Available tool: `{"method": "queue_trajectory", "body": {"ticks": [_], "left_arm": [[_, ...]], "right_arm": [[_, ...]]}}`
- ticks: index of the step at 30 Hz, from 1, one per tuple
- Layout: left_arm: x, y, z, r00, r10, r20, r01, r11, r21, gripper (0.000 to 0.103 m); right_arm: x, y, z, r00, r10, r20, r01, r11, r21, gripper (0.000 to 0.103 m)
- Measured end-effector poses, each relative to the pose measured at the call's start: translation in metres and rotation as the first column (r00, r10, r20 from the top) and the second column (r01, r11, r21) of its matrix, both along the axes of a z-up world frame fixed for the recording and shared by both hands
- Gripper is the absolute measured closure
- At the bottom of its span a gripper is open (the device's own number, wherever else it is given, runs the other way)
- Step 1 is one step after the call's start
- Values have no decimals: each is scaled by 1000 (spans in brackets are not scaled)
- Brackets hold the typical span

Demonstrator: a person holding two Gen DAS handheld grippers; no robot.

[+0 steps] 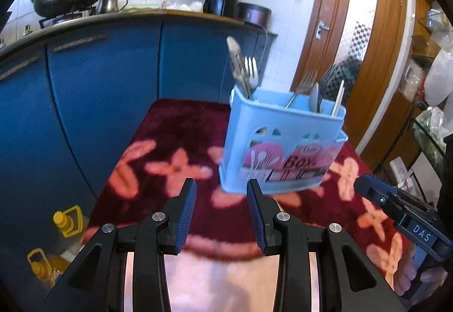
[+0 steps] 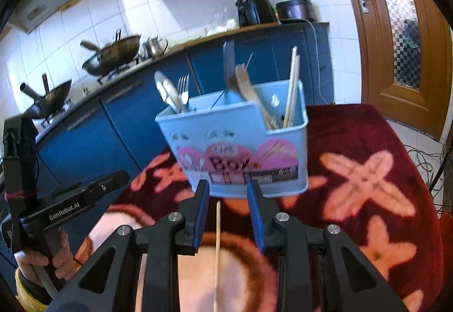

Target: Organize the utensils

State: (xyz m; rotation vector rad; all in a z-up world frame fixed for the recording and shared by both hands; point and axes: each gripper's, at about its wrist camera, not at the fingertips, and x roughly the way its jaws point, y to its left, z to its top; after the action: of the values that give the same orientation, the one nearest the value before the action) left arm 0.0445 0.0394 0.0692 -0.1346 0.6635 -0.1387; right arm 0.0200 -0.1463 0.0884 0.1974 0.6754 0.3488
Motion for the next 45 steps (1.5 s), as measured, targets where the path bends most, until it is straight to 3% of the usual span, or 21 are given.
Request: {"method": "queue_trajectory", "body": {"ticks": [9,21,28,32,35,45], "left_arm": [[-2,13,-20,997,22,-75,-20,1000,19,65],[2,32,-46,989,42,-144,-43,999,-5,65],[5,34,-54,984,61,-166,-63,998,-6,65],[5,34,-56,984,84,-160,-85,996,1,50],[4,35,-55,984,99,-151,-99,995,7,49],[3,32,-54,982,105,-160,-106,994,1,48]], "right_arm": [[5,33,-22,990,57,-128,-67,995,-75,72],[25,56,-63,948,75,-310,-118,985,-122,72],[30,61,-69,938,70,-339,-131,978,-162,72],[32,60,-71,931,73,-358,-137,978,-158,72],[36,64,-72,927,75,-367,-140,978,-155,73],[39,65,-74,928,68,-365,-139,975,-174,97]]}}
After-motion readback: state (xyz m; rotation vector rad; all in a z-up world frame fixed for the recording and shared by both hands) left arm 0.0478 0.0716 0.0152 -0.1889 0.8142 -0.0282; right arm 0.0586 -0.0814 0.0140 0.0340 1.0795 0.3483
